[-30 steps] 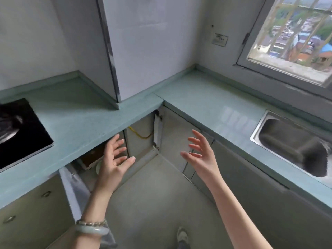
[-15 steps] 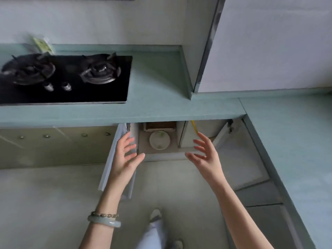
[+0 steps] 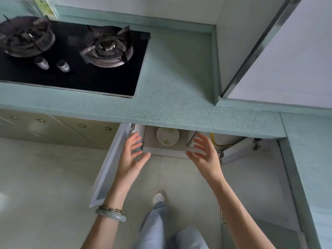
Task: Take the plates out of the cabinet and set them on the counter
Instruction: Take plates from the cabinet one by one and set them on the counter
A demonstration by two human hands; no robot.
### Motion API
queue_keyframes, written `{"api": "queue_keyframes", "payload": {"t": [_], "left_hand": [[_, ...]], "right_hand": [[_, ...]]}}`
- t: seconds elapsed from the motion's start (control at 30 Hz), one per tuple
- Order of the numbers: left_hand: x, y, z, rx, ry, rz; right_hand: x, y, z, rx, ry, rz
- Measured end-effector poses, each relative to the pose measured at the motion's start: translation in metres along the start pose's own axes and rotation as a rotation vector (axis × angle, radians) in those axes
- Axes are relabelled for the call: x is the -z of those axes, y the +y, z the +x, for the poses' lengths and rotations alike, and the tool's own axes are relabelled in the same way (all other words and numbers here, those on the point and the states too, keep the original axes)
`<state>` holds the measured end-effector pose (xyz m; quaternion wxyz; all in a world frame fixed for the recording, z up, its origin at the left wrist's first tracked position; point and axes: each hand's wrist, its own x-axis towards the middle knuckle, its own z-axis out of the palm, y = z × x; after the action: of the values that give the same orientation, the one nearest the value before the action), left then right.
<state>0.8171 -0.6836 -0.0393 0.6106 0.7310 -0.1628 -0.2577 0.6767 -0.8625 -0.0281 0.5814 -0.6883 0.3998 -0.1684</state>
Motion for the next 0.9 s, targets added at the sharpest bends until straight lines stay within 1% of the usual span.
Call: {"api": "queue_keyframes", "payload": {"t": [0.13,0.23,0.27,0.4,0.53,0.6,0.67,0.77,0.83,0.9], "left_hand": [[-0.021,-0.019,0.033,0.061,-0.003,0.024],[-0.039,-0.049,0.047,0.107,0.021,0.03],[-0.044,-0.065,0.048,0.135,0.032,0.025],[-0.064,-0.154,0.075,0.14,0.093,-0.024],[-0.083,-0.277,0.116,0.121,0.118,-0.033],[-0.092,-0.326,0.139,0.113,0.128,-0.023],[-0.097,-0.371,0.16,0.108,0.146,-0.008],[-0.101,-0.428,0.196,0.107,0.15,-0.002],[-0.104,-0.463,0.223,0.098,0.146,0.028],[-0.112,-0.499,0.252,0.123,0.176,0.055]], "right_hand": [[-0.008,0.02,0.045,-0.034,-0.087,-0.087],[-0.012,0.052,0.068,-0.049,-0.136,-0.151],[-0.013,0.069,0.073,-0.061,-0.136,-0.153],[-0.03,0.157,0.11,-0.025,-0.13,-0.149],[-0.055,0.266,0.161,-0.008,-0.073,-0.121],[-0.066,0.313,0.188,0.015,-0.025,-0.082],[-0.084,0.361,0.214,0.058,0.004,-0.072],[-0.103,0.422,0.255,0.073,0.083,-0.046],[-0.113,0.458,0.285,0.088,0.137,-0.064],[-0.123,0.489,0.315,0.094,0.182,-0.119]]}}
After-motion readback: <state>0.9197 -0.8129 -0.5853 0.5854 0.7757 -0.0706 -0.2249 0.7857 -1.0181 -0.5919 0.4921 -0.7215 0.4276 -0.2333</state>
